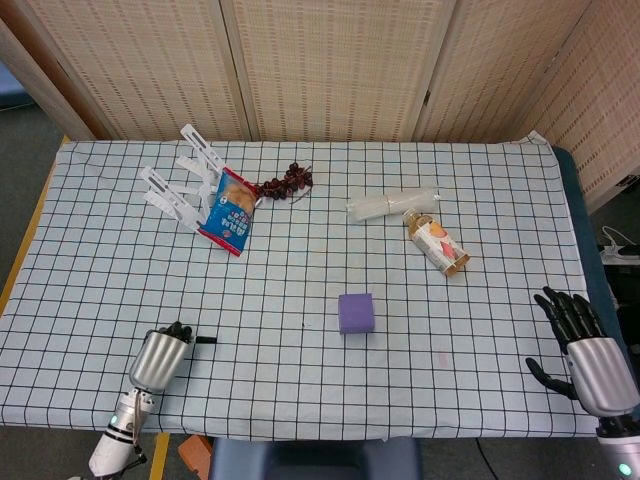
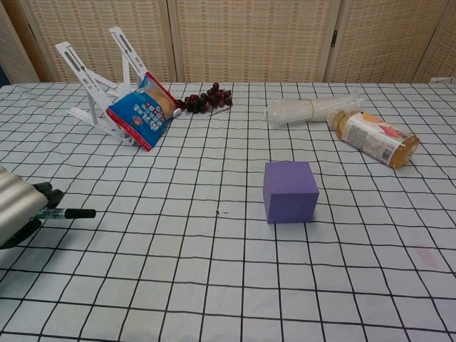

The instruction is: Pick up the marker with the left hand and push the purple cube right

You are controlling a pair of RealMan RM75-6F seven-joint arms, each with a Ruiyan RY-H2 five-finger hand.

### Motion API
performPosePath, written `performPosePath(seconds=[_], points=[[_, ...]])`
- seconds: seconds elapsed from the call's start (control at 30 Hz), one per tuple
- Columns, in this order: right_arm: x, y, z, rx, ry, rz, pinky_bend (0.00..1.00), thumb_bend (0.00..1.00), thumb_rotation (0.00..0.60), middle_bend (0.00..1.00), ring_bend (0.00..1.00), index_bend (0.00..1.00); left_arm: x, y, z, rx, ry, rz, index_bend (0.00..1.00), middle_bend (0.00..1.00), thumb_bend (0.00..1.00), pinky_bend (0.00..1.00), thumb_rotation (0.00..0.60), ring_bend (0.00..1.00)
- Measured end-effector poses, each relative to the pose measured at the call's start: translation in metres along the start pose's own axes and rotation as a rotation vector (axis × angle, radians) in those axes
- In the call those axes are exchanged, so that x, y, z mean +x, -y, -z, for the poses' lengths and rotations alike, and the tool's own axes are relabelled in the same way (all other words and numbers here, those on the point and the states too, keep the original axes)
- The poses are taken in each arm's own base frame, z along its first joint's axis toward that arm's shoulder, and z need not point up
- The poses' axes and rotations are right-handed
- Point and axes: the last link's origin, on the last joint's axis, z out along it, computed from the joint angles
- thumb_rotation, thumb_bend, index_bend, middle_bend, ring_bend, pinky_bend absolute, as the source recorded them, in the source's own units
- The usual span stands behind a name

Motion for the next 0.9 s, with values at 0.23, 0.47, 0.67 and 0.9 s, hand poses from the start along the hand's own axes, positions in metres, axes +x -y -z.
performPosePath(seconds=[0.23,0.47,0.67,0.9], points=[[0.003,-0.003,0.002,-0.043,-0.006,0.015,0.00,0.17,0.600,0.00,0.00,0.00,0.007,-0.002,0.014,0.038,0.003,0.065,0.22,0.23,0.42,0.94,0.600,0.52],[0.007,-0.004,0.005,-0.067,-0.026,0.018,0.00,0.17,0.600,0.00,0.00,0.00,0.027,0.016,0.037,0.094,-0.066,0.222,0.14,0.17,0.39,0.49,0.600,0.23],[0.010,-0.006,0.006,-0.073,-0.047,0.014,0.00,0.17,0.600,0.00,0.00,0.00,0.041,0.054,0.072,0.141,-0.063,0.528,0.11,0.13,0.37,0.20,0.600,0.08],[0.004,0.001,0.008,-0.050,-0.045,0.026,0.00,0.17,0.600,0.00,0.00,0.00,0.045,0.109,0.113,0.208,-0.062,0.873,0.11,0.11,0.36,0.20,0.600,0.05]])
